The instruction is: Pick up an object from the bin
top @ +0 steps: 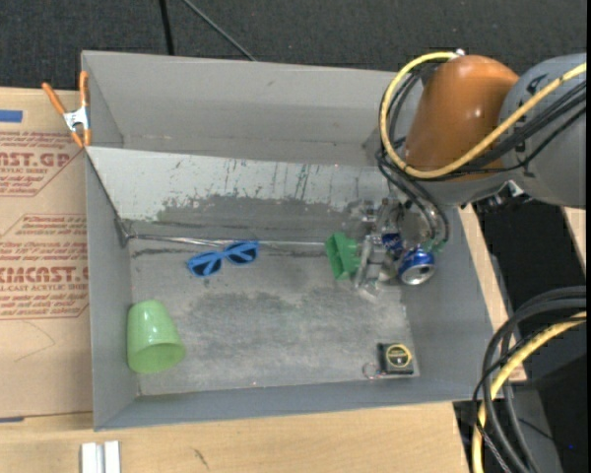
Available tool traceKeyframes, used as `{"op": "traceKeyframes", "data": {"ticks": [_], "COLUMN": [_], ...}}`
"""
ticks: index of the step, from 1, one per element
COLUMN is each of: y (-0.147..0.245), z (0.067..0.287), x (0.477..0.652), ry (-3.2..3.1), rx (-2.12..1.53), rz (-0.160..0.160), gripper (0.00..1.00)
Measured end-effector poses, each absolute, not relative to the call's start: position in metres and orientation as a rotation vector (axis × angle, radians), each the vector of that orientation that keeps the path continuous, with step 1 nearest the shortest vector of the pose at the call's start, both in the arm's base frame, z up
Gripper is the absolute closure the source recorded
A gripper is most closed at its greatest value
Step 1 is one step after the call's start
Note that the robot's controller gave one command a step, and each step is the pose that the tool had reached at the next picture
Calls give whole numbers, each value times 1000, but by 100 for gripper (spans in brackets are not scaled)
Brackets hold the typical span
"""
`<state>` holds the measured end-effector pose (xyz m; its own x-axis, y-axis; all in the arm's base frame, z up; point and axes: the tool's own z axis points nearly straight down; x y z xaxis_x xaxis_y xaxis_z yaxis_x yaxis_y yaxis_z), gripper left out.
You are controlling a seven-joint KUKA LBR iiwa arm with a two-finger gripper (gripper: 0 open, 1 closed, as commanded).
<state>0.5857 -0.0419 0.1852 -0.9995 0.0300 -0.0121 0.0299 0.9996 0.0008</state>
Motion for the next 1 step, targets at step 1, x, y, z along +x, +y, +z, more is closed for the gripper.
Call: {"op": "traceKeyframes", "data": {"ticks": [1], "y": [-25], "z": [252], "x": [584], "ry": [3130], "rx": [40], "rz": [1], "gripper": [100]}}
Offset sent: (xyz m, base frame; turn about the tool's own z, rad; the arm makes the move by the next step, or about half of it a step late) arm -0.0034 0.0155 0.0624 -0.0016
